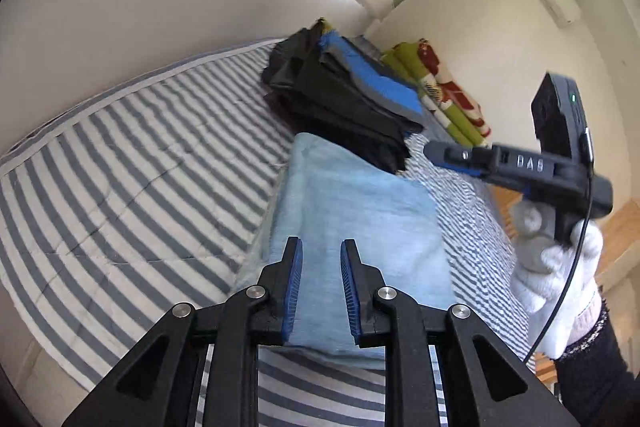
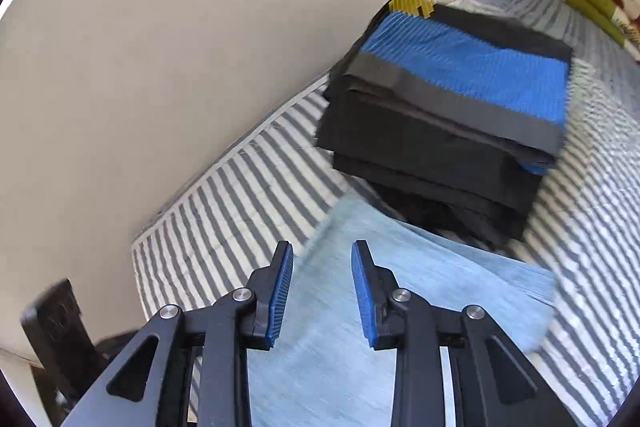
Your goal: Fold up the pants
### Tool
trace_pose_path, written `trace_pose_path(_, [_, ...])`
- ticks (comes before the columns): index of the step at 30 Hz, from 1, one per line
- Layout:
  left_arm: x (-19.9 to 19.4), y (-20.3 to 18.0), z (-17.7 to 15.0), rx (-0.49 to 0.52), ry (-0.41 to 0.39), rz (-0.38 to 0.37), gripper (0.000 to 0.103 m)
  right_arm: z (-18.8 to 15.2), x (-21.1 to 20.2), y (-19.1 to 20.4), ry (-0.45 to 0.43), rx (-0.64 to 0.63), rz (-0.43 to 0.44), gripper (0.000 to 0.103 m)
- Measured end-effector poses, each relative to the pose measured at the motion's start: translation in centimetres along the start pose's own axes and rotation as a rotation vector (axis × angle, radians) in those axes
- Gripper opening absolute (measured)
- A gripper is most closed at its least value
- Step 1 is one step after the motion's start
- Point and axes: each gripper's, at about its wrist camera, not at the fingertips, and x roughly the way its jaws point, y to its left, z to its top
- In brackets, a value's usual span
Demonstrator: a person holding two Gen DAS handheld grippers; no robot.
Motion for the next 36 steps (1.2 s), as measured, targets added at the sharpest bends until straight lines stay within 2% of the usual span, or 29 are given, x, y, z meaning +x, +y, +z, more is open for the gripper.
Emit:
trace_pose_path(3, [2.1, -3.4, -0.8, 0.054, 0.067, -0.102, 0.021, -4.2, -4.0, -4.1, -0.073, 0.018, -0.017, 0.028])
trace_pose_path(5, [4.0, -6.2, -1.6, 0.11, 0.109, -0.116, 0.021, -7.3, -5.1, -6.9, -0.103, 0.038, -0.087, 0.028])
trace_pose_path(9, [7.0, -9.6, -3.4, 0.157, 0.179, -0.077, 0.021, -10.5, -5.4, -11.0, -0.093, 0.079, -0.14, 0.028])
trace_pose_path(11, [9.3, -9.4, -3.9, 0.155, 0.221, -0.037, 0.021, -11.0, -5.5, -12.4, -0.105, 0.128, -0.092, 0.028])
trace_pose_path(13, [11.3, -8.6, -4.7, 0.149, 0.282, 0.033, 0.02, -10.9, -4.5, -12.7, -0.109, 0.123, -0.073, 0.028])
trace_pose_path(14, [11.8, -8.0, -5.1, 0.149, 0.305, 0.056, 0.018, -10.8, -3.6, -12.7, -0.102, 0.106, -0.081, 0.028])
trace_pose_path(16, [12.2, -7.2, -5.3, 0.131, 0.313, 0.065, 0.004, -10.3, -0.5, -12.8, -0.08, 0.083, -0.118, 0.028])
trace_pose_path(18, [12.1, -6.6, -5.4, 0.115, 0.322, 0.05, 0.001, -11.0, 2.0, -14.3, -0.024, 0.097, -0.145, 0.029])
trace_pose_path(19, [12.1, -6.6, -5.4, 0.112, 0.322, 0.042, 0.001, -11.4, 3.3, -15.3, 0.021, 0.13, -0.128, 0.037])
trace_pose_path(20, [12.1, -6.8, -5.5, 0.123, 0.321, 0.044, 0.001, -11.6, 3.5, -16.1, 0.022, 0.154, -0.108, 0.044])
trace_pose_path(23, [11.7, -7.7, -5.8, 0.162, 0.309, 0.057, 0.002, -11.3, 1.0, -17.4, -0.024, 0.186, -0.05, 0.044])
trace_pose_path(25, [11.3, -8.4, -5.7, 0.168, 0.285, 0.055, 0.008, -11.1, -1.1, -18.4, -0.096, 0.221, -0.011, 0.045])
trace_pose_path(27, [10.5, -10.2, -5.9, 0.195, 0.261, -0.007, 0.012, -10.5, -1.7, -19.8, -0.113, 0.264, -0.021, 0.044])
trace_pose_path(29, [9.7, -12.8, -6.4, 0.244, 0.247, -0.106, 0.015, -9.7, -1.5, -21.2, -0.106, 0.326, -0.005, 0.044])
trace_pose_path(30, [9.5, -14.4, -7.1, 0.281, 0.248, -0.142, 0.019, -9.4, -1.2, -21.9, -0.102, 0.362, 0.014, 0.044])
trace_pose_path(32, [11.5, -16.5, -7.9, 0.356, 0.293, -0.164, 0.022, -9.0, -0.5, -23.0, -0.104, 0.43, 0.058, 0.043])
trace_pose_path(36, [14.5, -17.6, -10.8, 0.426, 0.416, -0.107, 0.022, -8.5, 1.0, -24.7, -0.075, 0.548, 0.217, 0.042])
